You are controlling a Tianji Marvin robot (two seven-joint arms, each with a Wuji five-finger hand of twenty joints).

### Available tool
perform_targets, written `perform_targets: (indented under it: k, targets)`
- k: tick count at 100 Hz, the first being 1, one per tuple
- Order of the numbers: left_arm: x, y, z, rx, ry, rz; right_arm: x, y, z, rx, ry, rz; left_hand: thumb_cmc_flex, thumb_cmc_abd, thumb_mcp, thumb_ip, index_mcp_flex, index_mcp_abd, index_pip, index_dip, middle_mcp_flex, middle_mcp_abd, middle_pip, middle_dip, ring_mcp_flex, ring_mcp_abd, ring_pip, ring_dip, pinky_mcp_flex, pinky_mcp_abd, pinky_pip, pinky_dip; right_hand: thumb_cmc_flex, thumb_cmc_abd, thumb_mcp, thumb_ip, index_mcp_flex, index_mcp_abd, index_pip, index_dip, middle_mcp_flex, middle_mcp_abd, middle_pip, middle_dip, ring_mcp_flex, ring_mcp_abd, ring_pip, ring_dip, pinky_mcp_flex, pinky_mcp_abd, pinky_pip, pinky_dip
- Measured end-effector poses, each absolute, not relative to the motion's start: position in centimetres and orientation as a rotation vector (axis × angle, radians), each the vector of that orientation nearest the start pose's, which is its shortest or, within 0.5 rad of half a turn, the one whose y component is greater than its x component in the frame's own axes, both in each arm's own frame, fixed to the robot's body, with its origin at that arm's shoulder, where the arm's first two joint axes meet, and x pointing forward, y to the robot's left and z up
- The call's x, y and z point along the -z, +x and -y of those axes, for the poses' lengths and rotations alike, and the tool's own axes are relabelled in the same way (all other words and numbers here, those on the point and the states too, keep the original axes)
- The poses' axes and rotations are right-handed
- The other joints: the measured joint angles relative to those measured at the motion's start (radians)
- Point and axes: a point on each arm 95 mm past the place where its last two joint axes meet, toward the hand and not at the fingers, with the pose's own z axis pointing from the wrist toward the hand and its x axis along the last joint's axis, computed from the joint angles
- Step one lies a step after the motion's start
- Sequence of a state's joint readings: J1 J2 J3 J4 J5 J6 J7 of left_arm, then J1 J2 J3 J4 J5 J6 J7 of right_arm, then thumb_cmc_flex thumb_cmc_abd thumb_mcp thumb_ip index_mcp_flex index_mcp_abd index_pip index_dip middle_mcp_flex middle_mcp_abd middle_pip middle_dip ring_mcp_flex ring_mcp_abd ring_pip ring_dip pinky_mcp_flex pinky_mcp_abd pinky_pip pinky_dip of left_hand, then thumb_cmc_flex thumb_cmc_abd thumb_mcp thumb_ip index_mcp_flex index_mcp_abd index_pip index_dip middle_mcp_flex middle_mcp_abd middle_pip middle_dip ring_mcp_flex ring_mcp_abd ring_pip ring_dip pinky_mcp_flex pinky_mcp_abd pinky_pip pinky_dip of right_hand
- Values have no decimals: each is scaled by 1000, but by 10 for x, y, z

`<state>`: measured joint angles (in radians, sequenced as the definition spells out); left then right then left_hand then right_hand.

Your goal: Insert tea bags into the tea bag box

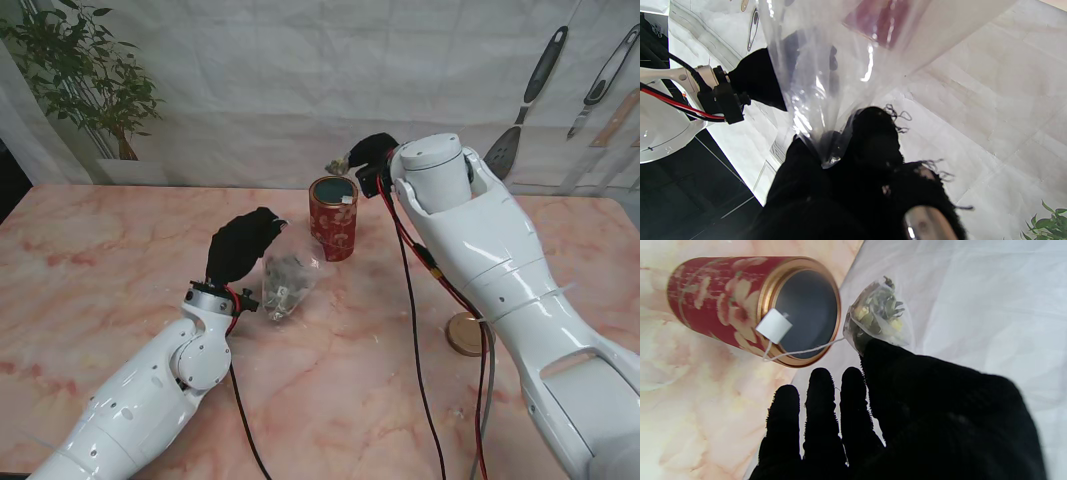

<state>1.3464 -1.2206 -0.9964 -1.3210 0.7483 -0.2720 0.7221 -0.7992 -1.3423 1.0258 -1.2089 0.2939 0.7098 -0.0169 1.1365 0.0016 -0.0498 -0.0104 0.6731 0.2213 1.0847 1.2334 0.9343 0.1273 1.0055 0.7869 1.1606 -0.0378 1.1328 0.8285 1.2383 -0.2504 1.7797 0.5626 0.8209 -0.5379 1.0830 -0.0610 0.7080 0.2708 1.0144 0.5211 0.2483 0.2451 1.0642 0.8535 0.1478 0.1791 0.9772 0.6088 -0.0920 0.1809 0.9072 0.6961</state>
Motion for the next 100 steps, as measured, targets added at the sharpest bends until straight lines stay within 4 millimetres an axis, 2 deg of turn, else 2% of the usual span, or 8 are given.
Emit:
perform_targets:
  k: [44, 100]
  targets:
    - [301, 430, 59, 2169, -1004, -853, 192, 579, -80, 1589, -2664, 729, 0, 0, 0, 0, 0, 0, 0, 0, 0, 0, 0, 0, 0, 0, 0, 0, 0, 0, 0, 0, 0, 0, -3, 0, 0, 0, 1, -14, 0, 0, 0, 0, 2, 0, 2, 0, 2, 0, 1, 0]
    - [301, 430, 58, 2167, -1006, -848, 180, 583, -91, 1656, -2639, 718, 0, 0, 0, 0, 0, 0, 0, 0, 0, 0, 0, 0, 0, 0, 0, 0, 0, 0, 0, 0, 0, 0, -3, 0, 0, 0, 5, -25, 0, 0, 2, 0, 2, 0, 10, 0, 2, 0, 2, 0]
